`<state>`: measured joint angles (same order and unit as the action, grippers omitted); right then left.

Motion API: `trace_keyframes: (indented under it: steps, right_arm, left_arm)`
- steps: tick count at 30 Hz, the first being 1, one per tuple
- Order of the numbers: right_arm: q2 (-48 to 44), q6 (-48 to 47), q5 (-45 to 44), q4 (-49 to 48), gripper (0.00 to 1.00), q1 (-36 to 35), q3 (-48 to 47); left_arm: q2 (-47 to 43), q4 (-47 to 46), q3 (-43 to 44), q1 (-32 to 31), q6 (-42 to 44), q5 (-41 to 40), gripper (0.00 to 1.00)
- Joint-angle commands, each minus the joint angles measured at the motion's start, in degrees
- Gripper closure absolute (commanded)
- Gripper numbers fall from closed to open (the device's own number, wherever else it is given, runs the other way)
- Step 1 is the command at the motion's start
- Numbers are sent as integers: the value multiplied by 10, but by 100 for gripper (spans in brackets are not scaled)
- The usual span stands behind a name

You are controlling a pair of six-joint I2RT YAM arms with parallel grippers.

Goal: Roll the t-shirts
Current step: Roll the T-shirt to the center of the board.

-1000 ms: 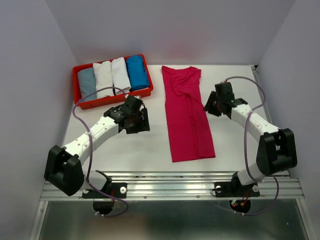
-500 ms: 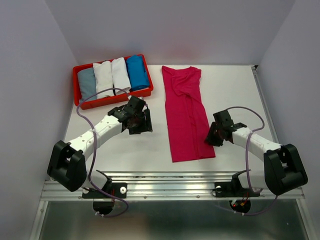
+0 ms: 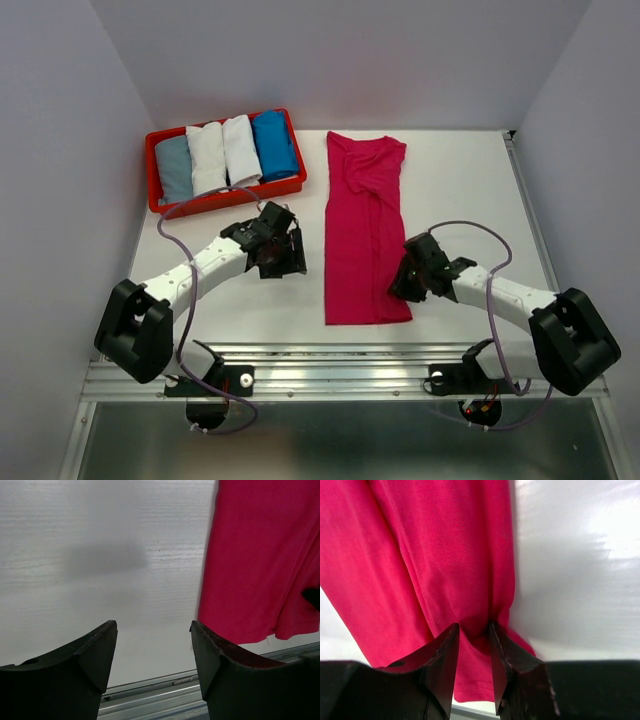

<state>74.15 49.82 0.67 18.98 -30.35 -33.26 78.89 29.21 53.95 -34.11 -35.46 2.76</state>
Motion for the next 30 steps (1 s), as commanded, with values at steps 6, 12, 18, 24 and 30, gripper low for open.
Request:
trace_keyframes:
  steps: [6,12,18,24,30]
  right_arm:
    - [-61,50,-52,106,64,-47,17]
    - [-159,81,-132,204,43,-47,12]
    - [-166,89,-67,173,44,-47,37]
    - [-186,110,-13,122,50,-47,83]
    - [-180,109,10,114,56,-47,91]
  left_arm:
    - [-5,-54,-40,-78,-61,22,25]
    - [18,-98,-67,-123,-119,45,25]
    - [27,-114,-90,-146,-154,48,38]
    - [0,-121,-126,-147,-192,41,48]
    - [3,-129,-145,-147,-199,53,49]
